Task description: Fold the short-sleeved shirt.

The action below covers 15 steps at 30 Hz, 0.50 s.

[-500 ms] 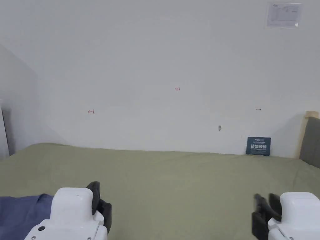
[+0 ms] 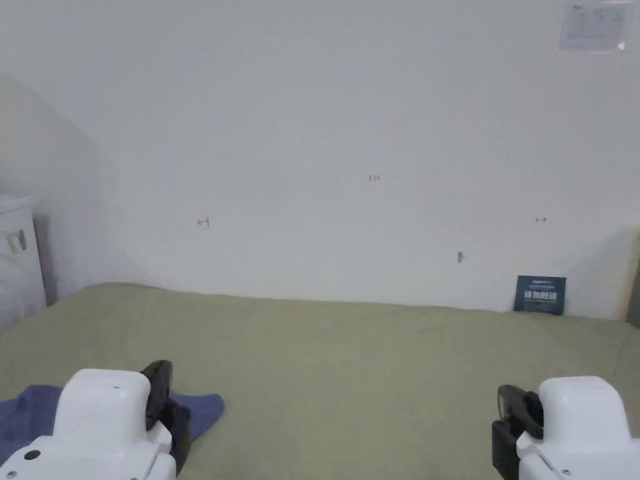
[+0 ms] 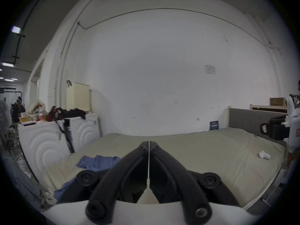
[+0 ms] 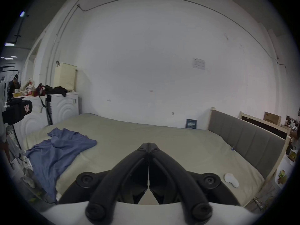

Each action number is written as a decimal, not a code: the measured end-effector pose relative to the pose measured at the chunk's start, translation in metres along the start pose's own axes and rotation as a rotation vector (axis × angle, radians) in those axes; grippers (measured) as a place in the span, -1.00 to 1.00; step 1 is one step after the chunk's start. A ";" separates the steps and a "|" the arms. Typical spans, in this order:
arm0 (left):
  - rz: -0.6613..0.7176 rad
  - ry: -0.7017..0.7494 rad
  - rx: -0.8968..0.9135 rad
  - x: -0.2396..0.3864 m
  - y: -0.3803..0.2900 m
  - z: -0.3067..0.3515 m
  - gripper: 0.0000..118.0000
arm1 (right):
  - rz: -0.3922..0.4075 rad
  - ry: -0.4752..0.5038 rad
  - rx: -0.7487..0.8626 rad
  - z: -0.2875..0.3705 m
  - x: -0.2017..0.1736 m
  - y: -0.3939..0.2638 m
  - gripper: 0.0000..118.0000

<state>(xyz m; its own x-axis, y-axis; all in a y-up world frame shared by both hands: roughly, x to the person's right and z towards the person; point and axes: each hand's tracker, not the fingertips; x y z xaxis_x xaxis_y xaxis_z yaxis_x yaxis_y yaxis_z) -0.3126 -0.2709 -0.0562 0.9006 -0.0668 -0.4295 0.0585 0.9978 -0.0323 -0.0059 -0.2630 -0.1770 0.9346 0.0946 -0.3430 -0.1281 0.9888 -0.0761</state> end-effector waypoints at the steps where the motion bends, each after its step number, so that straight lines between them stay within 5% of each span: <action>1: -0.007 0.036 -0.002 -0.012 0.003 0.007 -0.99 | 0.006 0.028 0.003 -0.002 -0.009 0.002 -0.95; 12: 0.044 0.442 -0.078 -0.133 0.003 0.113 -0.99 | -0.001 0.487 -0.011 -0.015 -0.152 0.009 -0.95; 15: 0.063 0.476 -0.089 -0.151 0.000 0.127 -0.99 | 0.026 0.544 -0.013 -0.012 -0.177 0.005 -0.95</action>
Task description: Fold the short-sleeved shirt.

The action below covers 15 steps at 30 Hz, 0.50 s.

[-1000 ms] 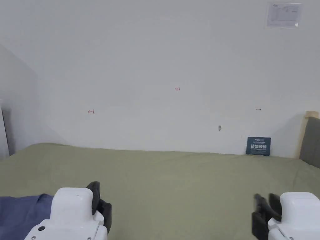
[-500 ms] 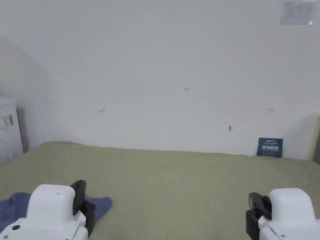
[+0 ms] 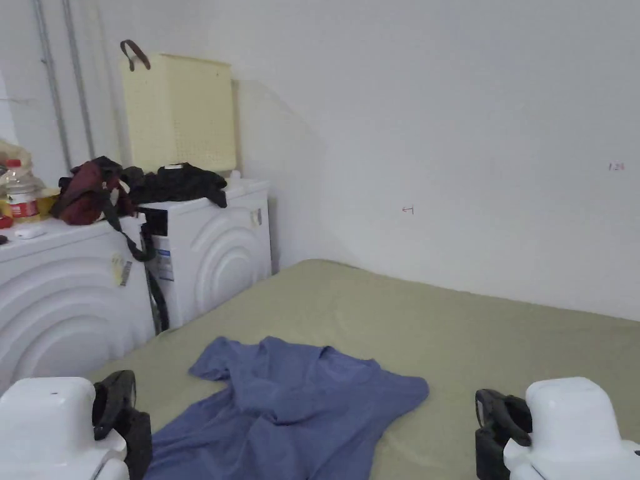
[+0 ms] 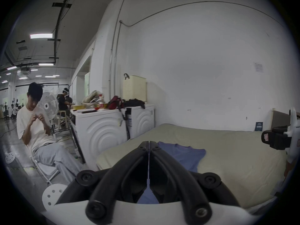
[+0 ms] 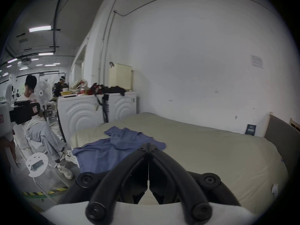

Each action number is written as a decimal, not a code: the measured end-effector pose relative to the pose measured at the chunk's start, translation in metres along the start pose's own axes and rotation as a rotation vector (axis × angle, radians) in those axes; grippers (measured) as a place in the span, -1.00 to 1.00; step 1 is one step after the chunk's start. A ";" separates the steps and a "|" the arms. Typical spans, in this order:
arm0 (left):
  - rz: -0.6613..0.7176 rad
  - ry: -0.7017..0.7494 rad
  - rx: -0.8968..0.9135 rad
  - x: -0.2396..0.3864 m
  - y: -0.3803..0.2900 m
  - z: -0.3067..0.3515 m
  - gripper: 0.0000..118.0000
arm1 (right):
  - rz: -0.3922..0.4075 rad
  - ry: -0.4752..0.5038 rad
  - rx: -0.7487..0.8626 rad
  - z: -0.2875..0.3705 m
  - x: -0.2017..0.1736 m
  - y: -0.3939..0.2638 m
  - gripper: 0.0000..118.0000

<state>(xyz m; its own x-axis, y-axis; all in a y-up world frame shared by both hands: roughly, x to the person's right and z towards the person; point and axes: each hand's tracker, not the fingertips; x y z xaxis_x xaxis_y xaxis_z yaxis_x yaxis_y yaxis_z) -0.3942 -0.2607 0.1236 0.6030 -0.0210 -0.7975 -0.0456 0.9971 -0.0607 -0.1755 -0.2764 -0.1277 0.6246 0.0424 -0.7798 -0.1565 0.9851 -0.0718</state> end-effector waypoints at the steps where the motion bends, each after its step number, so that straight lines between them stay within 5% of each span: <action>1: -0.002 0.016 -0.006 -0.004 -0.001 0.000 -0.99 | 0.007 0.006 -0.004 -0.003 -0.004 -0.001 -0.95; 6: -0.003 0.006 -0.032 -0.003 -0.007 -0.017 -0.99 | 0.000 0.019 -0.032 -0.013 0.000 -0.009 -0.95; 15: -0.071 -0.242 -0.224 0.069 -0.041 -0.115 -0.99 | -0.015 -0.122 -0.107 -0.037 0.066 -0.033 -0.95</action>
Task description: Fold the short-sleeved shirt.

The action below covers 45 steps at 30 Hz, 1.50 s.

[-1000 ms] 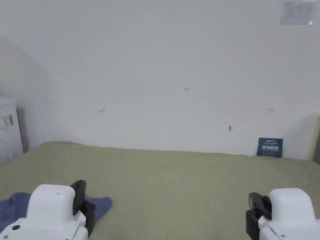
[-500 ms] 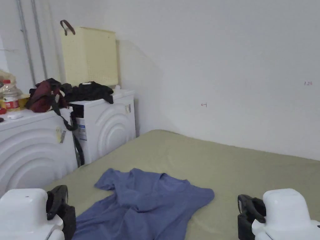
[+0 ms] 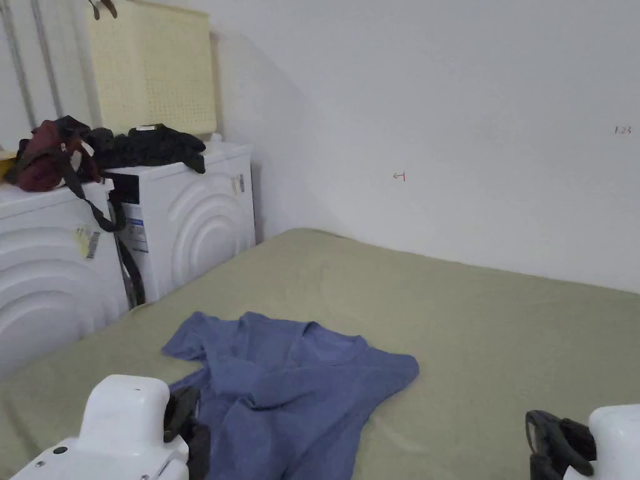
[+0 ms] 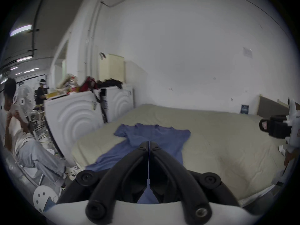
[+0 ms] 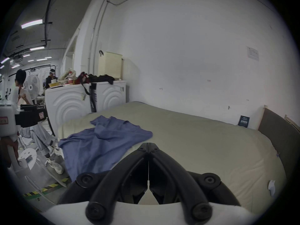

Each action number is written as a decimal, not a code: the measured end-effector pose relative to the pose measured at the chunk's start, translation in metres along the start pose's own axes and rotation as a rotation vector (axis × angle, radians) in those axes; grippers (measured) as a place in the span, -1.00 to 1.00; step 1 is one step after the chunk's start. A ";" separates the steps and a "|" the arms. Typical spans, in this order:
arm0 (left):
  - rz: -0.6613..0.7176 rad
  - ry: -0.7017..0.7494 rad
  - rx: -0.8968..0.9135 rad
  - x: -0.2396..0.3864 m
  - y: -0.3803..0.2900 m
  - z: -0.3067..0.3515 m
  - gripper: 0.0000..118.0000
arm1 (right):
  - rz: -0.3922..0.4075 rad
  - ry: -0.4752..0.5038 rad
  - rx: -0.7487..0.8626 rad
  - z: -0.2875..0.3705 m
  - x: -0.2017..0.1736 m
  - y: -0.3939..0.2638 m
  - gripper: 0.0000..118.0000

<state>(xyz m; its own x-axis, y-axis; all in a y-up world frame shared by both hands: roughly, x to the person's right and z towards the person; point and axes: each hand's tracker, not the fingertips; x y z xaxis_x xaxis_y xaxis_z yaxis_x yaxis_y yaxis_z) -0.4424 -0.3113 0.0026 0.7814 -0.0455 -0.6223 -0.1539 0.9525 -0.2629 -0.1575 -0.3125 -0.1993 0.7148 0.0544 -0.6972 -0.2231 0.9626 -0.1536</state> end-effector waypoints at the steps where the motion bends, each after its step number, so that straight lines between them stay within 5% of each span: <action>1: -0.013 -0.019 -0.027 0.005 0.000 -0.016 -0.99 | -0.001 -0.012 -0.006 -0.005 0.006 -0.001 -0.95; 15: -0.086 -0.308 -0.566 0.076 0.055 -0.325 -0.92 | -0.067 -0.104 -0.125 -0.080 0.087 -0.027 -0.95; 16: -0.096 -0.306 -0.587 0.082 0.054 -0.340 -0.65 | -0.070 -0.110 -0.135 -0.081 0.091 -0.030 -0.95; 17: -0.116 -0.315 -0.620 0.089 0.053 -0.356 -0.17 | -0.079 -0.115 -0.147 -0.083 0.096 -0.035 -0.95; 18: -0.107 -0.327 -0.651 0.096 0.048 -0.369 0.60 | -0.091 -0.120 -0.158 -0.084 0.100 -0.039 -0.95; 19: -0.090 -0.330 -0.680 0.101 0.043 -0.377 0.93 | -0.097 -0.124 -0.168 -0.085 0.103 -0.042 -0.95; 20: -0.068 -0.323 -0.706 0.104 0.036 -0.388 0.99 | -0.101 -0.129 -0.177 -0.086 0.107 -0.046 -0.95; 30: -0.067 -0.122 -0.836 0.115 -0.039 -0.440 0.96 | -0.100 -0.138 -0.209 -0.088 0.125 -0.066 -0.95; 32: -0.052 -0.108 -0.866 0.109 -0.051 -0.447 0.73 | -0.125 -0.130 -0.203 -0.087 0.127 -0.066 -0.95; 35: 0.000 -0.126 -0.818 0.102 -0.057 -0.442 0.71 | -0.133 -0.123 -0.190 -0.084 0.126 -0.065 -0.95; 37: -0.015 -0.168 -0.812 0.103 -0.050 -0.436 0.31 | -0.111 -0.122 -0.171 -0.079 0.123 -0.063 -0.95; 38: -0.051 -0.179 -0.778 0.104 -0.042 -0.432 -0.13 | -0.102 -0.119 -0.166 -0.078 0.122 -0.061 -0.95; 39: -0.067 -0.192 -0.748 0.103 -0.034 -0.431 -1.00 | -0.093 -0.117 -0.161 -0.076 0.122 -0.060 -0.95; 45: -0.013 -0.191 -0.688 0.103 0.003 -0.407 -1.00 | -0.088 -0.135 -0.158 -0.060 0.128 -0.055 -0.95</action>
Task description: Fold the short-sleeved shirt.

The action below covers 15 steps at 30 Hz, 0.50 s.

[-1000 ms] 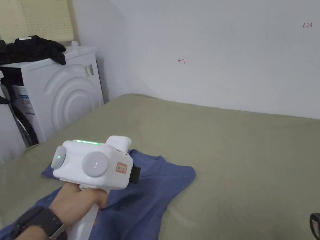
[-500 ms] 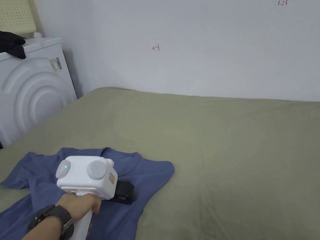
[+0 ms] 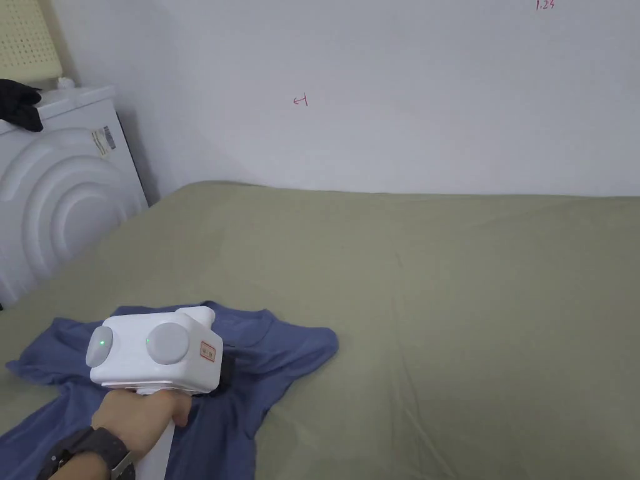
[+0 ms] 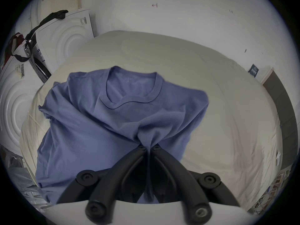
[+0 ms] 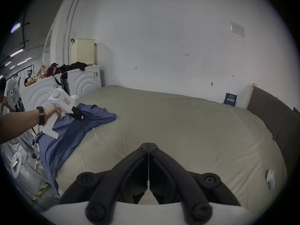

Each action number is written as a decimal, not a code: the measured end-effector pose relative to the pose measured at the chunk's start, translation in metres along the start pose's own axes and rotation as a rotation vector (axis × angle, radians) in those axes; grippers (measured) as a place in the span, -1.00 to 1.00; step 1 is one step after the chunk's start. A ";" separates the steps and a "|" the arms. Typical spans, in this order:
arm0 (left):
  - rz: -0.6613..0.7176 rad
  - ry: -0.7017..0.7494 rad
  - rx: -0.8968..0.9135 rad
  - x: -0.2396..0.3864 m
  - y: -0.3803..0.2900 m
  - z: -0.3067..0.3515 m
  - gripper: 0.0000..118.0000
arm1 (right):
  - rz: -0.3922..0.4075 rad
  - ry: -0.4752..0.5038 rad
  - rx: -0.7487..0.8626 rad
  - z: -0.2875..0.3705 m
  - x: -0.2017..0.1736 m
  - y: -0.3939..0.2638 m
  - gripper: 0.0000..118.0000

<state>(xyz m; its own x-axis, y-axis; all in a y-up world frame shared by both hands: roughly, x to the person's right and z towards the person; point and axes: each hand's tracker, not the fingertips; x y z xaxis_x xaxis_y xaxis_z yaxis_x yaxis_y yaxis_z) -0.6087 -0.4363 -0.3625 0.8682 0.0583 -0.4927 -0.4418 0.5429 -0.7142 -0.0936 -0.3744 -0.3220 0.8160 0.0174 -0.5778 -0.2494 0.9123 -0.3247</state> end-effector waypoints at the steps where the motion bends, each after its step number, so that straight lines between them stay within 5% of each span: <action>1: 0.012 -0.010 0.016 0.001 0.002 0.008 -1.00 | 0.001 -0.005 0.000 0.004 0.003 0.000 -0.95; 5: -0.016 -0.073 0.102 0.016 0.007 0.035 -1.00 | 0.008 -0.050 0.019 0.024 0.021 0.004 -0.95; 15: -0.268 -0.413 0.187 0.204 0.041 0.100 -1.00 | -0.026 -0.181 0.063 0.084 0.066 0.012 -0.95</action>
<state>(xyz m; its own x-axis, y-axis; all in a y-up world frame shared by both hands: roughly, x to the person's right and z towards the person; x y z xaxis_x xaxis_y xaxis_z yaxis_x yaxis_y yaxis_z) -0.4273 -0.3182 -0.4426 0.9785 0.2023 -0.0412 -0.1774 0.7220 -0.6687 0.0009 -0.3282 -0.3013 0.9036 0.0612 -0.4241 -0.1981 0.9373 -0.2868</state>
